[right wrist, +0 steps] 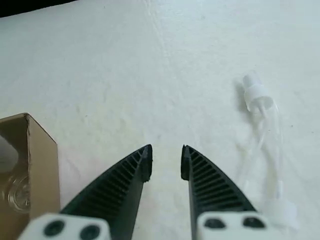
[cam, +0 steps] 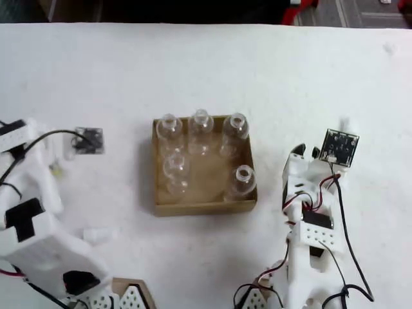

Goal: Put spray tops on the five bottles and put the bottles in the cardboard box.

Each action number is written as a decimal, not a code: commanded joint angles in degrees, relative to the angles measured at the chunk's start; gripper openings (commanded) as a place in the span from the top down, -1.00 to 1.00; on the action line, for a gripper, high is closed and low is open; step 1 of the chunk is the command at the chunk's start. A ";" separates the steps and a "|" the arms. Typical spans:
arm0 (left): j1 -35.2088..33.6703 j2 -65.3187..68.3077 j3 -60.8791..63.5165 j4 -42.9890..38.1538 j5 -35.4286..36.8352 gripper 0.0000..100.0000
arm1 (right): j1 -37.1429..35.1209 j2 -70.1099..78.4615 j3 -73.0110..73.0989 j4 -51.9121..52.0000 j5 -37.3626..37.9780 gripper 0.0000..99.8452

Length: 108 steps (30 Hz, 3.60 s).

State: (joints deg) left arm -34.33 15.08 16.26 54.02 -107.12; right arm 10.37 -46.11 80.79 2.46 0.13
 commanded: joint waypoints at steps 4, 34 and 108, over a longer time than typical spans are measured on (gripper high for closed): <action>6.99 -7.78 5.45 5.10 3.52 0.69 | -0.48 0.31 -1.76 -1.45 0.70 0.84; 8.13 -14.20 7.65 7.03 -5.63 0.68 | -0.48 0.31 -1.76 -1.45 0.70 0.84; 36.88 -109.14 48.00 -26.37 120.70 0.95 | -3.21 0.40 -1.49 -1.45 6.33 0.84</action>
State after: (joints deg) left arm -0.48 -101.49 71.56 25.27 3.82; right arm 6.86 -46.11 80.79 2.46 6.20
